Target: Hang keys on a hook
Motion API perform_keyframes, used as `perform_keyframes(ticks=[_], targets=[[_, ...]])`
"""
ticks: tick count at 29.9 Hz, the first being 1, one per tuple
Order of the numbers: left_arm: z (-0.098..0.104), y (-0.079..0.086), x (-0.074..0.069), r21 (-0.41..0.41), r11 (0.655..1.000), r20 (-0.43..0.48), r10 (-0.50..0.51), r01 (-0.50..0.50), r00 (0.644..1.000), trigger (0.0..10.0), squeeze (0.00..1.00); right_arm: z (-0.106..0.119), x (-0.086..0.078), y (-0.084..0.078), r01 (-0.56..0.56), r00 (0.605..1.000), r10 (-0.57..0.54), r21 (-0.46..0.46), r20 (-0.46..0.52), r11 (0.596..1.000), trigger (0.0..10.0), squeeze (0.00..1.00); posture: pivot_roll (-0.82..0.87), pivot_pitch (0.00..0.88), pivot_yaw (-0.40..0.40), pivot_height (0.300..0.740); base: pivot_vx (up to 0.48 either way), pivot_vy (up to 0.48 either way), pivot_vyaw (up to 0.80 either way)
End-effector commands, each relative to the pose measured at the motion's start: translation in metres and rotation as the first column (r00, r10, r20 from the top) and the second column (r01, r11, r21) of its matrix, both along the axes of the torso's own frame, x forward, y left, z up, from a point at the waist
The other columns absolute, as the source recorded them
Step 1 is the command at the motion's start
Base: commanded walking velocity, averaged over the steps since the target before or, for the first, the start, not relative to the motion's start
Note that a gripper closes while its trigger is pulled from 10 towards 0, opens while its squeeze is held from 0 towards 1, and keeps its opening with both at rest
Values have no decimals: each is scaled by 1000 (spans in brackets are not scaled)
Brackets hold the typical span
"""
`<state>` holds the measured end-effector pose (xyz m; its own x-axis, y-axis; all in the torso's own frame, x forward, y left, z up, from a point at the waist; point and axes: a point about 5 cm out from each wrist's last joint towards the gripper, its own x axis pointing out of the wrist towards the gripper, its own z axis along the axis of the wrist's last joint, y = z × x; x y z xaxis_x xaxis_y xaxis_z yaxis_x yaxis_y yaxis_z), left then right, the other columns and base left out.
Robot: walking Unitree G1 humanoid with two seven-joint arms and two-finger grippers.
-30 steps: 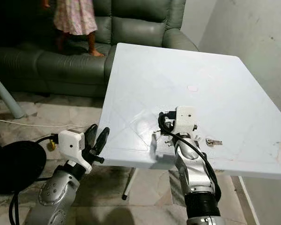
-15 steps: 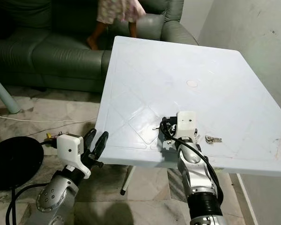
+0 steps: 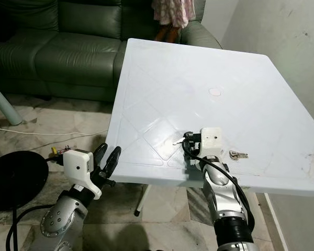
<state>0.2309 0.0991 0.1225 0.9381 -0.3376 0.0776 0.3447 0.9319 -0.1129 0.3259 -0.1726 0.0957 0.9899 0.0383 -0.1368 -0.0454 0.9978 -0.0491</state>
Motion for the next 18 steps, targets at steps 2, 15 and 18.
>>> perform_keyframes(ticks=[2,15,18], targets=[[2,-4,-3,-1,1000,3,-6,6,1000,10000,0,-6,-4,-8,15,1000,-15,-17,-19,1000,0,0,155,147,-131,740,0,0,0],[3,-3,-4,5,1000,7,3,-3,1000,10000,0,-5,-4,-10,18,1000,-18,-50,0,999,0,0,160,149,-132,740,0,0,0],[3,-3,-3,4,1000,7,5,-5,1000,10000,0,-5,-4,-10,19,1000,-19,-53,4,998,0,0,161,147,-133,740,0,0,0]])
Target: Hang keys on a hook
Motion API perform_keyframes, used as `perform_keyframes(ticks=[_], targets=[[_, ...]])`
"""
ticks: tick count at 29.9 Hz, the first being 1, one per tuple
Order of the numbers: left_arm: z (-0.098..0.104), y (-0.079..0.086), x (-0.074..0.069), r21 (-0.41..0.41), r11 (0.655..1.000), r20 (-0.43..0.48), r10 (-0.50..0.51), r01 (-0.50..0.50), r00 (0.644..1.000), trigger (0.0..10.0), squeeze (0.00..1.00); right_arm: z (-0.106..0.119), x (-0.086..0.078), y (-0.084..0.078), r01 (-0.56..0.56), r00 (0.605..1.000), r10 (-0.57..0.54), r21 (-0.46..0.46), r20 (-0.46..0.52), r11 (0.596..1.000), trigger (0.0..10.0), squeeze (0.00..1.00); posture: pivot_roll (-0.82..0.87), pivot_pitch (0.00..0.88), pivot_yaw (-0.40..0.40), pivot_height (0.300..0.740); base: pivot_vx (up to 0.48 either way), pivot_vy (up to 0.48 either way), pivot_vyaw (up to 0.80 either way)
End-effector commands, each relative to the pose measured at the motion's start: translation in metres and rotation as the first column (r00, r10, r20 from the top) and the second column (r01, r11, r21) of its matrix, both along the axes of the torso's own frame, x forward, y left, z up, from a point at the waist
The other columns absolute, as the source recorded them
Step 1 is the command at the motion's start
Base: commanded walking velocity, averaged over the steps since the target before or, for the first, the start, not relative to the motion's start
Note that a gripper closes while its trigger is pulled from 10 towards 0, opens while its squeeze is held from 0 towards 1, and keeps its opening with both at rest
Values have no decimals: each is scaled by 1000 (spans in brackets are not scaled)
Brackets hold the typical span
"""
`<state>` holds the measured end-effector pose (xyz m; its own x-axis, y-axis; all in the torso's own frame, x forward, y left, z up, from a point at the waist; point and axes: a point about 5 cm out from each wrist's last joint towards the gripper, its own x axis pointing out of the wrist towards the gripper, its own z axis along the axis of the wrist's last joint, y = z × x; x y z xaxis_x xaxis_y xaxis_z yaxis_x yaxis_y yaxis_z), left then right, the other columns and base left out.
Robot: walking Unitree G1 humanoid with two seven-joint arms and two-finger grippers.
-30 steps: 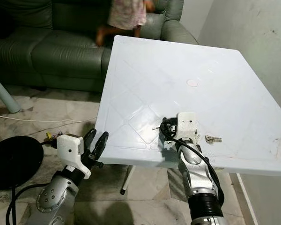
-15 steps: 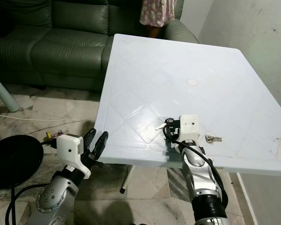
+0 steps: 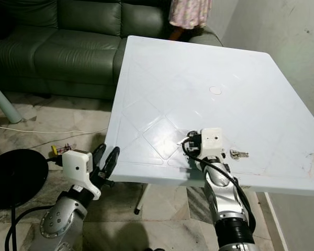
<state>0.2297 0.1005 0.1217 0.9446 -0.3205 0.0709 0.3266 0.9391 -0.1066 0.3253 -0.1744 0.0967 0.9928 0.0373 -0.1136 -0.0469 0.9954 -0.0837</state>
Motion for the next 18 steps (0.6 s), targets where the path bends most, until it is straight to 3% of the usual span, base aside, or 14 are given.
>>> perform_keyframes(ticks=[1,9,18], targets=[[4,-4,-2,-4,1000,11,-14,14,1000,10000,0,-6,-3,-8,23,1000,-23,-19,-21,1000,0,0,161,147,-133,740,0,0,0],[4,-4,-1,-6,1000,16,-8,8,1000,10000,0,-2,-2,-6,7,1000,-7,12,10,1000,0,0,164,138,-134,740,0,0,0],[6,-5,3,-8,1000,26,-2,2,1000,10000,0,16,3,-2,-26,994,18,70,108,997,0,0,163,123,-135,740,0,0,0]])
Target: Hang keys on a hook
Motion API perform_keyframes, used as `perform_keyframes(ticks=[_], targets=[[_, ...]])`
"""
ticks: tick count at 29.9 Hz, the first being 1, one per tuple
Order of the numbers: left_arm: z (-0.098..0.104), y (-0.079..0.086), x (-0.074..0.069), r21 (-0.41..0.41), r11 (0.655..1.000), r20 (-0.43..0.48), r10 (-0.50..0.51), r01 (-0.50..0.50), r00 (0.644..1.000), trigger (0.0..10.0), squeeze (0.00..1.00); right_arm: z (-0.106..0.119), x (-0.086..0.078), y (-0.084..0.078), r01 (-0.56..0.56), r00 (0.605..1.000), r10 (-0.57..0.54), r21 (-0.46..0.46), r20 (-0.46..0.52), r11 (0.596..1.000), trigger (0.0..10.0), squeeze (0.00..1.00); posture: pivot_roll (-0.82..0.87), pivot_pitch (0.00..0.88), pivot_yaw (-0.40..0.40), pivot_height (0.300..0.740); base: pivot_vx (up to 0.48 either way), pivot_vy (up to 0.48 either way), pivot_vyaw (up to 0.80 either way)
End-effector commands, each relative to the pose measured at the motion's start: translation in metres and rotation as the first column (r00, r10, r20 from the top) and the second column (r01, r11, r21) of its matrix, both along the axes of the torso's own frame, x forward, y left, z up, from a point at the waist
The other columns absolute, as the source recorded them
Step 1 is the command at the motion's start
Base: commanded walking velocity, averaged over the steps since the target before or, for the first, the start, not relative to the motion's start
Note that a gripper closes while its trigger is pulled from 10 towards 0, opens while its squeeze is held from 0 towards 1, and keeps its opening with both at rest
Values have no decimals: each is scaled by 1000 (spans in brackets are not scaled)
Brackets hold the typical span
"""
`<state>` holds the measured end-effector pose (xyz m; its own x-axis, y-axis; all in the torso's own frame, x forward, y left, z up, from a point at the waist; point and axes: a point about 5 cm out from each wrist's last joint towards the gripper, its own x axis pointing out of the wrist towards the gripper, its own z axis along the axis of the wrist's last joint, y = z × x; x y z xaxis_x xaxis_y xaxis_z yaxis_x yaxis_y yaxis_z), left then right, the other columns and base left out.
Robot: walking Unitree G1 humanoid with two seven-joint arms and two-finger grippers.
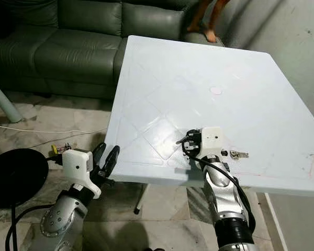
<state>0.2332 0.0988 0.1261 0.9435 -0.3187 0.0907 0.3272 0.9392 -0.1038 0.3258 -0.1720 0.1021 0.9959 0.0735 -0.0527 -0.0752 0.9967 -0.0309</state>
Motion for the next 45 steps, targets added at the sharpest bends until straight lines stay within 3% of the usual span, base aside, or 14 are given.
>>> perform_keyframes(ticks=[1,9,10,11,12,13,20,25,30,36,40,42,45], targets=[[2,-3,2,-6,1000,10,-1,1,1000,10000,0,15,3,-4,3,998,-5,32,70,999,0,0,162,119,-134,740,0,0,0],[8,-1,16,-36,999,46,17,-15,999,10000,0,53,6,0,-133,960,67,231,271,964,0,0,152,83,-132,740,0,0,0],[10,0,20,-32,999,55,25,-23,998,10000,0,60,5,2,-170,946,92,236,311,957,627,0,151,74,-131,740,0,0,0],[10,1,21,-31,999,56,28,-27,998,10000,0,62,5,3,-174,943,94,232,318,957,627,0,151,74,-131,740,0,0,0],[11,2,24,-40,999,56,34,-32,998,10000,0,63,6,4,-167,948,82,262,306,951,4706,0,149,68,-129,740,0,0,0],[14,5,29,-68,997,61,45,-40,997,10000,0,68,8,5,-156,952,63,298,300,942,10000,0,149,68,-129,740,0,0,0],[27,19,52,-107,991,104,92,-81,990,10000,0,85,2,12,-234,912,107,287,397,929,10000,0,139,23,-119,740,0,0,0],[28,34,64,-135,984,106,128,-113,986,10000,0,82,-7,11,-216,907,103,241,409,946,10000,0,136,0,-108,740,0,0,0],[20,46,64,-179,971,66,173,-159,983,10000,0,59,-20,6,-158,937,74,225,342,961,10000,0,133,0,-96,740,0,0,0],[21,51,76,-197,961,35,203,-192,979,10000,0,42,-18,-1,-57,971,-4,250,238,967,10000,0,136,0,-90,740,0,0,0],[26,52,88,-188,963,39,201,-191,979,10000,0,43,-13,3,-64,973,9,232,231,971,10000,0,130,0,-84,740,0,0,-580],[30,54,93,-146,969,60,212,-202,975,10000,0,45,-11,6,-77,973,27,210,231,975,10000,0,129,0,-84,740,0,0,-778],[34,57,99,-157,964,79,227,-213,971,10000,0,44,-9,11,-91,974,47,195,222,977,10000,0,129,0,-85,740,0,0,-779]])
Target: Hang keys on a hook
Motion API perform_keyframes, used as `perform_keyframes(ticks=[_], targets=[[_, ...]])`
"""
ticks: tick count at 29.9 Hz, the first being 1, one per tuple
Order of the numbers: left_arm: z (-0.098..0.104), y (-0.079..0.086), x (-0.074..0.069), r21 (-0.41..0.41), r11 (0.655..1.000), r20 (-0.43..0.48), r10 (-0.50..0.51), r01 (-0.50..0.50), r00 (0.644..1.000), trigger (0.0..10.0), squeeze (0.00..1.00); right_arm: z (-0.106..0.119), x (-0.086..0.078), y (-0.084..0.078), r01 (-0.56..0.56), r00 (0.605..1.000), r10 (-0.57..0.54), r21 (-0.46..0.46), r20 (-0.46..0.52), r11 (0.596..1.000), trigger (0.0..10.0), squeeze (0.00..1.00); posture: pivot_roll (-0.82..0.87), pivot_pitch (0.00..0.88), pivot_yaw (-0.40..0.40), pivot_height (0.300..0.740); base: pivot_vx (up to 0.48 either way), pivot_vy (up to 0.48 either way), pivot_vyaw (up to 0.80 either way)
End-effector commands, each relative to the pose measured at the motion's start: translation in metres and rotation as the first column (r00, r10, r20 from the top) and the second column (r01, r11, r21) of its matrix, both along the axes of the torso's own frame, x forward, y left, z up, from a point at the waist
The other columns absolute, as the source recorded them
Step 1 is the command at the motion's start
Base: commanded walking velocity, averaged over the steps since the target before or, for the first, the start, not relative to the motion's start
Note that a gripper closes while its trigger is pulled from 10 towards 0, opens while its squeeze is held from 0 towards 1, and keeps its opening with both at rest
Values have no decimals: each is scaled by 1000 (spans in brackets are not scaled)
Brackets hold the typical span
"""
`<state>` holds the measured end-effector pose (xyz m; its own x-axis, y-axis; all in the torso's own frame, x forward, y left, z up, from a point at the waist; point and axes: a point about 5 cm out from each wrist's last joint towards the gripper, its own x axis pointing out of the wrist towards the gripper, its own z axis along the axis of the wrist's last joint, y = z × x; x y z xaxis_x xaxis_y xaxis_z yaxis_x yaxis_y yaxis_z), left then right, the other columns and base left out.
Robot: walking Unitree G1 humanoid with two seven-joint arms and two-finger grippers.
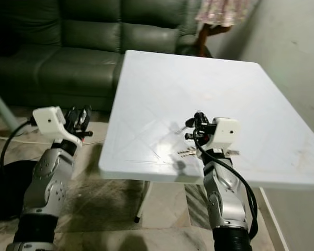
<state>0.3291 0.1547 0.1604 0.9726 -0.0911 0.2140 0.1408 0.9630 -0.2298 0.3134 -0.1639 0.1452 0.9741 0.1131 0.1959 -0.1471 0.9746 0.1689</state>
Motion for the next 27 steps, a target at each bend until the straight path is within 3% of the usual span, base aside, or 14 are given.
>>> perform_keyframes(ticks=[1,12,22,27], targets=[[0,1,3,6,1000,0,12,-12,1000,10000,0,1,3,3,-12,1000,12,-22,-9,1000,10000,0,129,0,-85,740,0,0,-781],[-3,5,8,-26,998,-22,62,-63,998,10000,0,0,6,13,-36,999,36,-80,0,996,10000,0,135,0,-83,740,0,0,-776],[-1,5,14,52,996,-22,74,-72,997,10000,0,-3,8,18,-48,999,47,-92,-11,995,10000,0,145,0,-94,740,0,0,-772],[-2,7,16,25,997,-37,78,-77,996,10000,0,-3,8,20,-56,998,55,-94,-12,994,10000,0,143,0,-95,740,0,-436,-769]])
